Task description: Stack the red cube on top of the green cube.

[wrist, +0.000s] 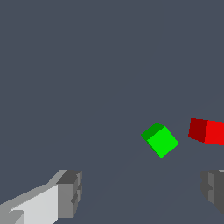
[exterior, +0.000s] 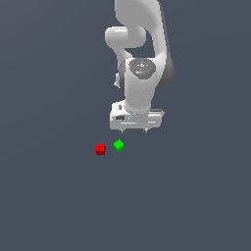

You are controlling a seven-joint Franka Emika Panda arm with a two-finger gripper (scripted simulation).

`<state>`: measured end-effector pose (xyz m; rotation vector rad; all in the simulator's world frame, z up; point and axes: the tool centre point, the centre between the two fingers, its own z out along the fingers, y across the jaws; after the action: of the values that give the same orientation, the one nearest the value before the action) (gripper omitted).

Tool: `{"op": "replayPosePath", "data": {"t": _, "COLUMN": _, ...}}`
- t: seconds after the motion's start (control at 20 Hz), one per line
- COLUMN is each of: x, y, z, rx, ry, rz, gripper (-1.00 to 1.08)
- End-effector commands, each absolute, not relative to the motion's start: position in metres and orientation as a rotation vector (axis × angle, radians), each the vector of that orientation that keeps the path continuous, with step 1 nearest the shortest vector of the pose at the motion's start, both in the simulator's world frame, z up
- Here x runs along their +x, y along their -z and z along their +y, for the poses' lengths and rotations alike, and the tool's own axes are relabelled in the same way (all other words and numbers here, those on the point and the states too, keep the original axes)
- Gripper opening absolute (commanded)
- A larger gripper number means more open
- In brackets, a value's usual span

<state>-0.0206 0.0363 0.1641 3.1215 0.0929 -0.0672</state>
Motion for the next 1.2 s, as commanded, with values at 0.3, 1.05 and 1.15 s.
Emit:
{"op": "replayPosePath", "data": {"t": 0.3, "x": -0.019, "y": -0.155, "z": 0.020, "rx": 3.123, "ry": 0.060, "rz": 0.072, "gripper": 1.00}}
{"op": "replayPosePath", "data": {"t": 1.05, "x": -0.009, "y": -0.079, "z": -0.112, "rx": 3.136, "ry": 0.006, "rz": -0.096, "gripper": 1.00}}
{"op": "replayPosePath", "data": {"t": 1.15, "x": -0.008, "y": -0.074, "z": -0.120, "rx": 3.137, "ry": 0.003, "rz": -0.108, "gripper": 1.00}}
